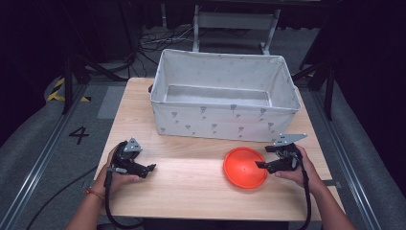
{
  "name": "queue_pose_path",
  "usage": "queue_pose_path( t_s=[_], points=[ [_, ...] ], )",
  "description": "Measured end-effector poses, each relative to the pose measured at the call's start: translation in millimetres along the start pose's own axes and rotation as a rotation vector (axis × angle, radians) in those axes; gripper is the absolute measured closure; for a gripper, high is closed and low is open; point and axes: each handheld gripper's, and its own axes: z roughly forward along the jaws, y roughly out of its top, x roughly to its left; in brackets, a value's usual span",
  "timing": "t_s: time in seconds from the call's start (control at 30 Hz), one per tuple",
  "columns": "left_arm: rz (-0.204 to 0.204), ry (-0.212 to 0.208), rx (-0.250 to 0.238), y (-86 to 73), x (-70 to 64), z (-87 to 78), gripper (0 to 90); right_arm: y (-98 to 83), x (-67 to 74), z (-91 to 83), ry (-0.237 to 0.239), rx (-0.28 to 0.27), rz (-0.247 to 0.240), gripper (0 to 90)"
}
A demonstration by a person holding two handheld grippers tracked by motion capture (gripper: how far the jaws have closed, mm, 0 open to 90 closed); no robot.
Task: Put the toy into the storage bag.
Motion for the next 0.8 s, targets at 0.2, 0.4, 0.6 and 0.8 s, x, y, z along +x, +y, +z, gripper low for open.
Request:
queue_pose_path(
  t_s=[0.2, 0.4, 0.6, 0.8],
  points=[
    [-0.003, 0.005, -0.002, -0.3, -0.4, 0.0, 0.5, 5.0, 0.6, 16.9, 0.000, 0.034, -0.004, 20.1],
    [-0.006, 0.010, -0.004, -0.4, -0.8, -0.1, 0.5, 2.0, -2.6, 30.5, 0.027, 0.055, 0.030, 16.8],
    [-0.005, 0.008, -0.002, -0.4, -0.5, -0.2, 0.5, -2.0, 0.2, 39.9, 0.018, 0.090, 0.009, 15.5],
    [-0.004, 0.008, -0.002, -0.4, -0.5, -0.2, 0.5, 0.0, 7.8, 40.0, -0.008, 0.097, -0.002, 24.5]
  ],
)
